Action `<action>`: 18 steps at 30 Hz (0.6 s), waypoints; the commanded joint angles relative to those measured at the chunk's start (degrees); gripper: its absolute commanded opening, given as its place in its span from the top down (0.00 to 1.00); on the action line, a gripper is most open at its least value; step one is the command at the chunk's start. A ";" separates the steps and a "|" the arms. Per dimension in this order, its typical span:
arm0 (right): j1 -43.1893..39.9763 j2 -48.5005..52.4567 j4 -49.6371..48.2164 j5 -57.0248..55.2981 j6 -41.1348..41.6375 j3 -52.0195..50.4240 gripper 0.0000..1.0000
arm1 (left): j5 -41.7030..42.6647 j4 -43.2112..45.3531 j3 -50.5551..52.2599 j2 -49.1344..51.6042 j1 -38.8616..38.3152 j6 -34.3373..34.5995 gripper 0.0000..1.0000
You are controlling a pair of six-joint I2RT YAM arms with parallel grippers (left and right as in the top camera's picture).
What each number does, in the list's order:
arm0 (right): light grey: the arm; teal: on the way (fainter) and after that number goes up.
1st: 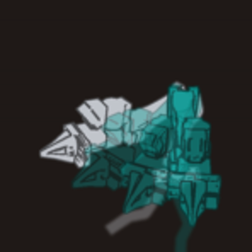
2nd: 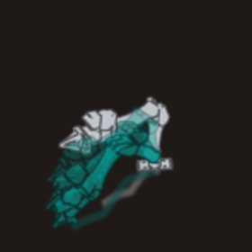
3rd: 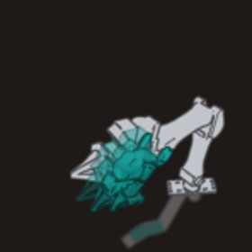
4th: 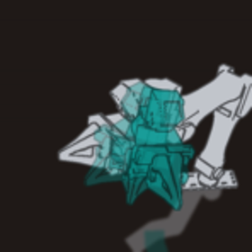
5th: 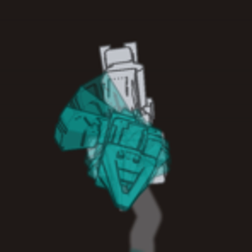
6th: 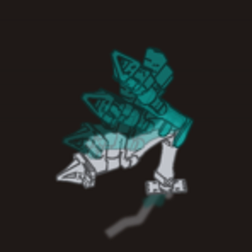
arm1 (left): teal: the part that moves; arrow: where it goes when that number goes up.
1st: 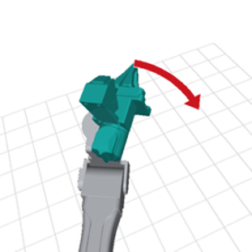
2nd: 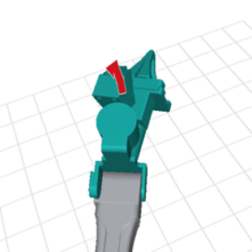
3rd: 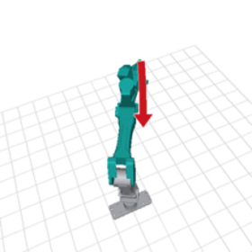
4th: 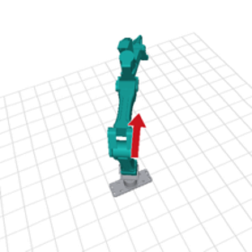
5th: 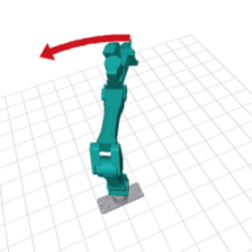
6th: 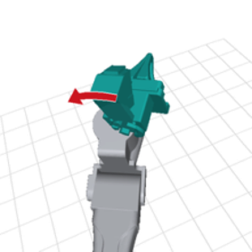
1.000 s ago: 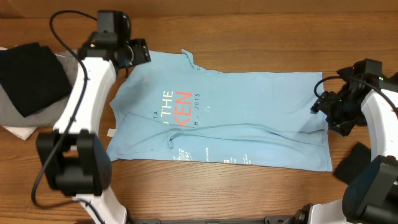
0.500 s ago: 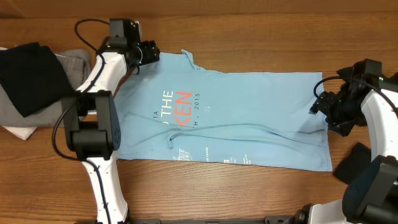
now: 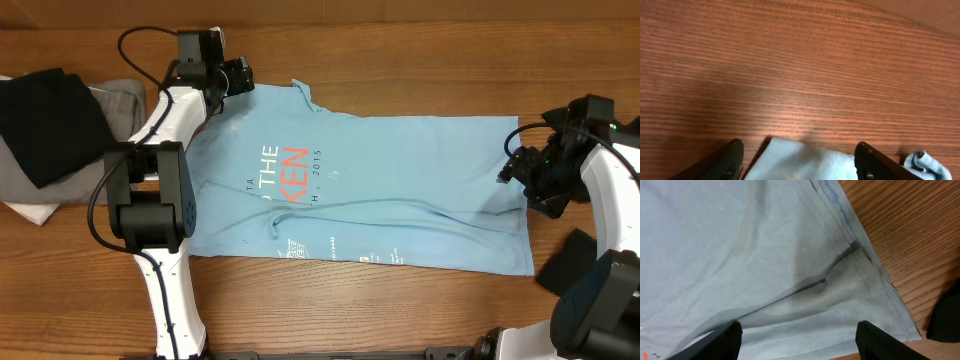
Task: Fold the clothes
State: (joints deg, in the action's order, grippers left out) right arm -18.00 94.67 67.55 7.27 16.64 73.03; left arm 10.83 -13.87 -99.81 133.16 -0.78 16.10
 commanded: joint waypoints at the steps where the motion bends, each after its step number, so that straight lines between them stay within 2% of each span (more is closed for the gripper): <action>1: -0.04 -1.25 -0.13 0.33 -0.22 1.07 0.23 | -1.11 1.20 -1.62 2.58 -0.66 -0.61 0.27; 8: -0.07 -1.25 -0.02 0.33 -0.22 1.07 0.23 | -0.28 1.95 -1.62 5.25 -1.09 -0.68 0.27; 9: -0.04 -1.25 0.07 0.33 -0.20 1.07 0.23 | -0.26 1.90 -1.62 5.51 -1.31 -0.66 0.34; 10: -0.07 -1.25 0.04 0.33 -0.20 1.07 0.23 | -0.24 1.79 -1.62 5.51 -1.44 -0.66 0.45; 11: -0.04 -1.25 -0.09 0.33 -0.20 1.07 0.23 | 0.52 1.42 -1.62 5.51 -1.55 -0.66 0.70; 12: -0.04 -1.25 -0.24 0.33 -0.20 1.07 0.23 | 1.64 1.14 -1.62 5.49 -1.55 -0.66 0.82; 15: -0.07 -1.25 -1.49 0.33 -0.22 1.07 0.22 | 4.26 -1.01 -1.62 5.49 -1.55 -0.68 0.94; 18: -0.07 -1.22 -3.15 0.33 -0.24 1.07 0.16 | 4.24 -3.37 -1.62 5.14 -1.38 -0.66 0.96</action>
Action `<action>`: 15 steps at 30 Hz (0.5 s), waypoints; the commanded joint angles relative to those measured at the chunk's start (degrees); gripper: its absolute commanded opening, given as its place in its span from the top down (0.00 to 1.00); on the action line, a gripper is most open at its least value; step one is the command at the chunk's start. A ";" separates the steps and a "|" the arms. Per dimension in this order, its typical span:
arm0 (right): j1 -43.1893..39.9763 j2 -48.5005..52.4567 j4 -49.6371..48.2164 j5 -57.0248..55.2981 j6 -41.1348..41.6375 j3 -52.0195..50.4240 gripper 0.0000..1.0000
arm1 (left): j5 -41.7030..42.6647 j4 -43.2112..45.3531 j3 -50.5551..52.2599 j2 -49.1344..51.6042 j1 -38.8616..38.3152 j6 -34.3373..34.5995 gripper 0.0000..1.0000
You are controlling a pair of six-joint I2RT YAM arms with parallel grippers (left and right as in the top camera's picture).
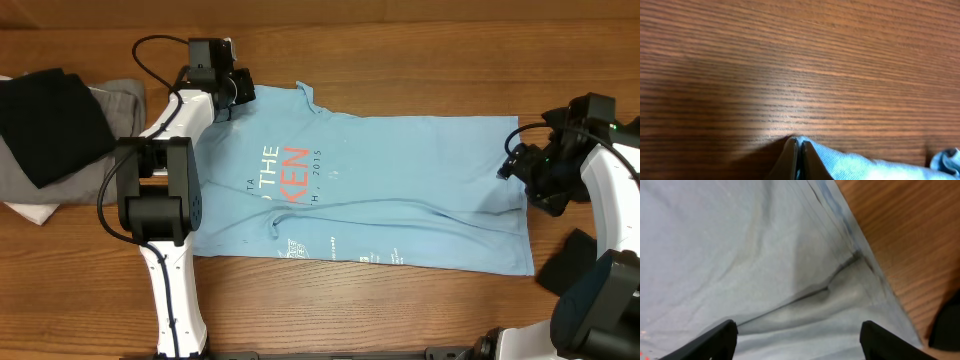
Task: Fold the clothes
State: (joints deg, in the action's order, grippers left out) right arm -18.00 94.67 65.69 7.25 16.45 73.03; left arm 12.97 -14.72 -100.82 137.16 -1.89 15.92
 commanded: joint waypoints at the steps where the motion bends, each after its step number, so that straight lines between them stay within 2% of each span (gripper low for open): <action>1: -0.07 -1.22 -2.01 0.37 -0.11 1.07 0.17 | 2.08 -3.28 -0.61 0.85 -0.11 -0.46 0.96; 5: -0.07 -0.74 -4.02 0.44 -1.79 1.07 0.24 | 2.08 -5.75 -0.61 -2.40 0.55 -0.28 0.96; 10: -0.07 2.47 -8.90 0.70 -3.45 1.95 0.25 | 1.62 -10.91 -0.61 -8.63 1.11 -0.24 0.96; 15: -0.07 11.34 -11.56 2.27 -5.88 10.10 0.24 | -0.33 -17.05 -0.61 -12.79 1.14 0.57 0.96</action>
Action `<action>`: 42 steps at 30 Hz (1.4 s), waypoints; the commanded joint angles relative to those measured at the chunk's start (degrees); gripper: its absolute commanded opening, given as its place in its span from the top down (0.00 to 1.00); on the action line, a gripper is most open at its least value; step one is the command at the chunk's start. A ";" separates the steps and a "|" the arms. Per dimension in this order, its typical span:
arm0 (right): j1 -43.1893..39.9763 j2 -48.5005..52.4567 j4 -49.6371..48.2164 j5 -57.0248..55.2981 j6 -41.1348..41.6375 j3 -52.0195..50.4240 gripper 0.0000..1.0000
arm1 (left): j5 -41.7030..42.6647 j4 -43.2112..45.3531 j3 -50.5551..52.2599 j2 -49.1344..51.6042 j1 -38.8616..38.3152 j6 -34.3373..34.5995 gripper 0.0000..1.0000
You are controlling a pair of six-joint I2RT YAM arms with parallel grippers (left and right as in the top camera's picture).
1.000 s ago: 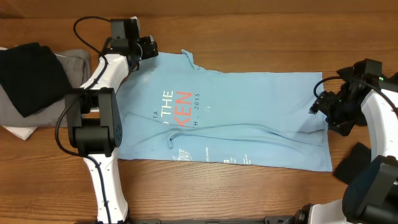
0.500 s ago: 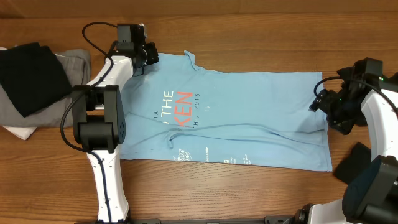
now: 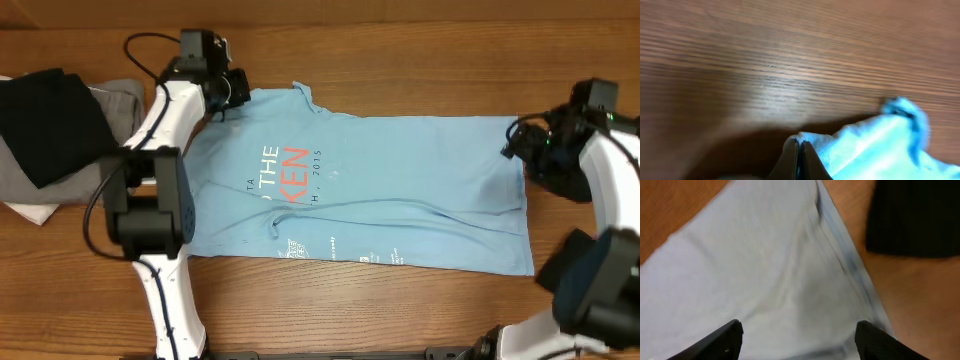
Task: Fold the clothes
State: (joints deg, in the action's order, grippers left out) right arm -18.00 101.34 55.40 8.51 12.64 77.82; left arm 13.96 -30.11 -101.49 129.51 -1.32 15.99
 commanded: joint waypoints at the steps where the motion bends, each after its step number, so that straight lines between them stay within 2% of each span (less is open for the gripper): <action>1: -0.07 7.17 -2.23 0.98 -2.05 7.82 0.23 | -1.33 -2.97 0.07 -5.57 0.57 0.98 0.96; 5: -0.02 16.11 -8.00 1.05 -1.97 15.78 0.19 | -2.47 -7.52 0.07 -5.81 0.57 1.60 0.96; 9: 0.04 20.92 -14.45 1.09 -1.99 17.35 0.19 | -2.60 -10.49 0.07 -5.81 0.57 1.62 0.96; 14: 0.04 24.15 -19.10 1.01 -1.99 17.35 0.21 | -2.54 -11.72 0.07 -5.81 0.57 2.25 0.96; 22: 0.17 27.74 -23.43 0.59 -1.79 17.27 0.29 | -2.51 -12.66 0.07 -5.81 0.55 2.93 0.96; 25: 0.55 28.61 -23.74 0.57 -1.84 17.27 0.39 | -2.54 -12.98 0.07 -5.81 0.55 2.93 0.96; 27: 0.76 28.94 -23.54 0.31 -1.81 16.90 0.52 | -2.54 -13.25 0.07 -5.81 0.55 2.91 0.96; 28: 0.92 29.07 -23.02 -0.74 -1.79 16.65 0.62 | -2.54 -13.42 0.07 -5.81 0.55 2.91 0.96; 31: 0.92 29.20 -21.51 -2.67 -1.79 16.63 0.83 | -2.54 -13.40 0.07 -5.81 0.55 2.91 0.96; 36: 0.92 29.27 -19.50 -4.59 -1.77 16.63 0.96 | -2.54 -13.40 0.07 -5.81 0.55 2.91 0.96; 42: 0.92 29.05 -17.94 -4.57 0.33 16.85 0.96 | -2.54 -13.18 0.07 -5.95 0.66 2.78 0.96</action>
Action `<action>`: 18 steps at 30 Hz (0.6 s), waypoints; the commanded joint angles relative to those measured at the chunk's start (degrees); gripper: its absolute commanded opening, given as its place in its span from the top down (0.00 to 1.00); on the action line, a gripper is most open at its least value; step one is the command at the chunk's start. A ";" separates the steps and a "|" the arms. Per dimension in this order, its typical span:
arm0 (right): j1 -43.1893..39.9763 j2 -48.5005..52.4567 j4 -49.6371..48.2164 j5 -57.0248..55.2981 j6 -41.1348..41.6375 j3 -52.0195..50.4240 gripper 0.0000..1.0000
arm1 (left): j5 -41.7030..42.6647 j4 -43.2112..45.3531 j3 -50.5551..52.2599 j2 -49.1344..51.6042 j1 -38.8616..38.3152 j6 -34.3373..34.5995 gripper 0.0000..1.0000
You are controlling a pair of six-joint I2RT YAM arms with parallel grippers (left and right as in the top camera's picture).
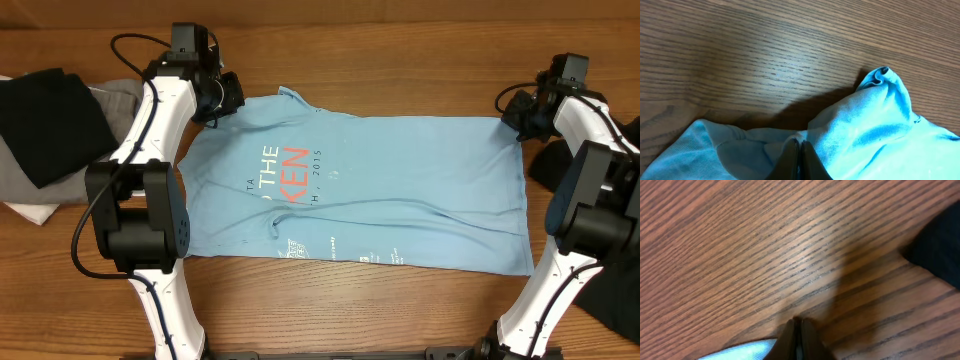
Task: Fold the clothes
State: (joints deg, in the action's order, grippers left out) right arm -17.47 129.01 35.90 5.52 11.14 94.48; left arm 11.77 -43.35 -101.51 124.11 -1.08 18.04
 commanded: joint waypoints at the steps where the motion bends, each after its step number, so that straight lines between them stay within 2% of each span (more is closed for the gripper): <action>1: 0.37 1.22 2.08 -1.60 2.60 0.46 0.96 | -0.33 0.07 0.09 -0.90 0.59 0.63 0.96; 6: 0.04 -0.87 7.37 -1.60 2.58 4.31 0.96 | 1.01 -0.15 0.09 -4.13 2.14 0.66 0.96; 10: -0.02 -3.32 15.15 -1.57 2.58 10.25 0.96 | 3.48 -2.03 0.09 -8.46 3.41 0.66 0.96; 18: -0.74 -5.20 37.03 -1.64 2.60 22.01 0.96 | 3.30 -14.58 0.09 -14.73 3.78 0.57 0.96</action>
State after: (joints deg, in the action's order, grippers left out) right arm -17.56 126.87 69.97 4.45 13.47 112.71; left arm 14.20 -55.42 -101.51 111.53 2.76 18.04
